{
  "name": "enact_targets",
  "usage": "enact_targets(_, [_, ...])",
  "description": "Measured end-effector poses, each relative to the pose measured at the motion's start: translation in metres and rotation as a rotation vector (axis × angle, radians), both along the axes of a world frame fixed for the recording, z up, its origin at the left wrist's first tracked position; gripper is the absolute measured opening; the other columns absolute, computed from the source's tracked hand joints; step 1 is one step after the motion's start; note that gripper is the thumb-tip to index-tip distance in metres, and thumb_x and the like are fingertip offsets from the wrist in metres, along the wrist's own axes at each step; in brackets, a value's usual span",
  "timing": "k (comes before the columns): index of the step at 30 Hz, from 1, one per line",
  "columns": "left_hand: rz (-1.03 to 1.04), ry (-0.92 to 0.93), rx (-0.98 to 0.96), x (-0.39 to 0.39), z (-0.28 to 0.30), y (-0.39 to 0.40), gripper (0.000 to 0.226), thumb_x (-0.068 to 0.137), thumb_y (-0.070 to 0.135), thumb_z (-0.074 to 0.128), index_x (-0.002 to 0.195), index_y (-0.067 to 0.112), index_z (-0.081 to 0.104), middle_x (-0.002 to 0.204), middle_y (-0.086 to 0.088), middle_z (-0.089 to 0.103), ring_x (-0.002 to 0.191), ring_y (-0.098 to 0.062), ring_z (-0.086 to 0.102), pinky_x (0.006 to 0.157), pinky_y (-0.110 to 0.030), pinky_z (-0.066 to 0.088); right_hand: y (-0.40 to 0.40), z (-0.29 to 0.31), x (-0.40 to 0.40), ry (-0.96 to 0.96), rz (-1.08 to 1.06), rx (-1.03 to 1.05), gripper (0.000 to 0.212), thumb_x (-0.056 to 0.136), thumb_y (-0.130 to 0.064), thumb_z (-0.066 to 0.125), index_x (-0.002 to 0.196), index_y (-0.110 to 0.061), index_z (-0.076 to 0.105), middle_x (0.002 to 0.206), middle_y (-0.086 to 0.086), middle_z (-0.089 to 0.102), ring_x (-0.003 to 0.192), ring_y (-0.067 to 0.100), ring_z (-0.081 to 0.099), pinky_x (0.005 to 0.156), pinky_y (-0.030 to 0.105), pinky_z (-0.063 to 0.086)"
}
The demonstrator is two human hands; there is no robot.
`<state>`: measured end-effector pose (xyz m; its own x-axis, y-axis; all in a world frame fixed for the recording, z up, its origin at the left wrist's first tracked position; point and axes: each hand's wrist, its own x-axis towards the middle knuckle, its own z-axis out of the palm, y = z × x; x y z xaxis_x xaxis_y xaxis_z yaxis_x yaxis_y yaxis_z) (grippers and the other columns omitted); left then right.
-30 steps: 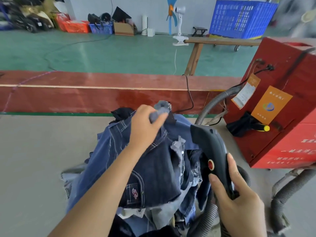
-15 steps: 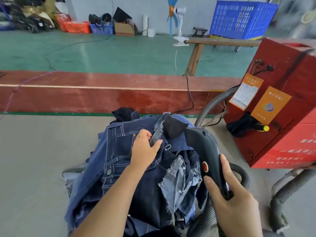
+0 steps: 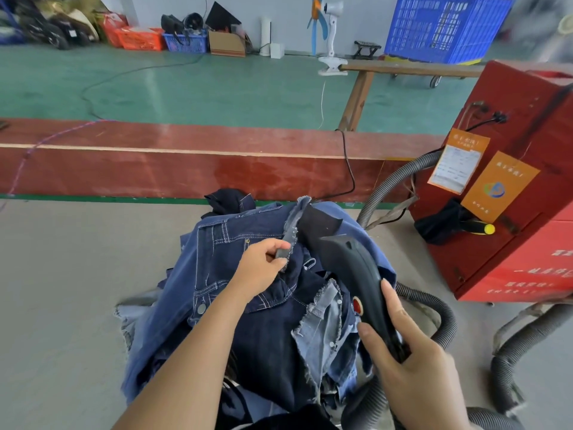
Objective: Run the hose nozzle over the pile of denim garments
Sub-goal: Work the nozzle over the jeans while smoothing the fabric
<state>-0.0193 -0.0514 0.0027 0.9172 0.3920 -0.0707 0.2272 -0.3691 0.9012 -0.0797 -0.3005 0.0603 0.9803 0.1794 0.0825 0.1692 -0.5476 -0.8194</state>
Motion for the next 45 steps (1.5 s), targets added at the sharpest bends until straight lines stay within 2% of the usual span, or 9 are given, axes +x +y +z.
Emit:
enact_targets(6, [-0.185, 0.135, 0.151, 0.005, 0.004, -0.004, 0.041, 0.092, 0.012, 0.059, 0.131, 0.022, 0.056, 0.113, 0.007, 0.045, 0.084, -0.007, 0.049, 0.083, -0.022, 0.038, -0.001, -0.006, -0.005, -0.02, -0.026, 0.006, 0.068, 0.075, -0.027, 0.079, 0.119, -0.063, 0.041, 0.073, -0.033, 0.065, 0.068, -0.021, 0.055, 0.059, -0.004, 0.037])
enact_targets(12, [-0.232, 0.203, -0.101, 0.012, 0.023, -0.009, 0.058, 0.083, -0.009, 0.051, 0.13, 0.023, 0.059, 0.09, -0.002, 0.062, 0.055, -0.014, 0.051, 0.051, -0.018, 0.037, -0.004, -0.005, -0.001, -0.041, -0.094, 0.026, 0.07, 0.073, -0.025, 0.08, 0.118, -0.064, 0.043, 0.072, -0.052, 0.052, 0.06, -0.024, 0.051, 0.058, -0.007, 0.034])
enact_targets(16, [-0.228, -0.228, -0.298, 0.017, 0.045, -0.007, 0.065, 0.084, -0.012, 0.05, 0.121, 0.041, 0.059, 0.126, 0.014, 0.06, 0.091, -0.005, 0.059, 0.077, -0.014, 0.043, -0.006, -0.004, 0.002, -0.067, -0.2, 0.075, 0.069, 0.071, -0.032, 0.079, 0.115, -0.072, 0.044, 0.068, -0.022, 0.067, 0.06, -0.001, 0.064, 0.063, 0.019, 0.051])
enact_targets(19, [-0.187, -0.394, -0.498, 0.022, 0.041, -0.006, 0.066, 0.086, -0.009, 0.052, 0.13, 0.04, 0.051, 0.123, 0.028, 0.055, 0.101, 0.011, 0.056, 0.083, -0.011, 0.045, -0.009, -0.001, 0.008, -0.083, -0.254, 0.121, 0.063, 0.073, -0.03, 0.078, 0.117, -0.066, 0.049, 0.078, -0.011, 0.071, 0.065, 0.019, 0.069, 0.074, 0.025, 0.05])
enact_targets(24, [-0.043, 0.075, -0.092, 0.02, -0.001, -0.015, 0.062, 0.088, -0.006, 0.061, 0.144, 0.011, 0.043, 0.135, -0.002, 0.043, 0.098, -0.014, 0.057, 0.082, -0.016, 0.05, -0.01, 0.011, 0.011, -0.069, -0.249, 0.14, 0.064, 0.075, -0.029, 0.077, 0.12, -0.065, 0.047, 0.082, -0.013, 0.07, 0.069, 0.02, 0.07, 0.076, 0.027, 0.049])
enact_targets(31, [0.085, -0.166, 0.249, 0.012, 0.021, -0.008, 0.033, 0.088, 0.023, 0.068, 0.121, 0.024, 0.066, 0.115, 0.004, 0.056, 0.074, -0.005, 0.059, 0.073, -0.01, 0.04, -0.006, 0.011, 0.0, -0.098, -0.146, 0.078, 0.071, 0.071, -0.033, 0.078, 0.117, -0.071, 0.042, 0.076, -0.044, 0.057, 0.064, -0.01, 0.059, 0.064, -0.002, 0.041])
enact_targets(35, [0.072, 0.0, 0.283, 0.0, 0.024, -0.005, 0.034, 0.091, 0.017, 0.064, 0.124, 0.014, 0.062, 0.121, -0.003, 0.062, 0.09, -0.013, 0.062, 0.089, -0.026, 0.047, 0.004, 0.01, -0.003, -0.07, -0.099, 0.079, 0.073, 0.071, -0.028, 0.081, 0.114, -0.071, 0.041, 0.089, -0.045, 0.059, 0.068, -0.024, 0.052, 0.066, -0.008, 0.035])
enact_targets(37, [0.153, -0.064, 0.289, -0.002, 0.031, 0.001, 0.021, 0.091, 0.013, 0.062, 0.112, 0.017, 0.066, 0.108, 0.0, 0.065, 0.084, -0.007, 0.059, 0.078, -0.017, 0.047, 0.007, 0.008, -0.004, -0.085, -0.093, 0.044, 0.075, 0.069, -0.023, 0.083, 0.114, -0.067, 0.043, 0.082, -0.049, 0.056, 0.064, -0.03, 0.048, 0.063, -0.011, 0.031])
enact_targets(45, [0.158, -0.167, 0.129, 0.008, 0.027, -0.013, 0.01, 0.09, 0.022, 0.065, 0.083, 0.017, 0.069, 0.075, 0.012, 0.064, 0.07, 0.001, 0.056, 0.065, -0.011, 0.042, 0.013, -0.001, 0.004, -0.075, -0.073, -0.028, 0.07, 0.071, -0.034, 0.079, 0.112, -0.073, 0.037, 0.067, -0.023, 0.064, 0.054, -0.006, 0.056, 0.054, 0.005, 0.041])
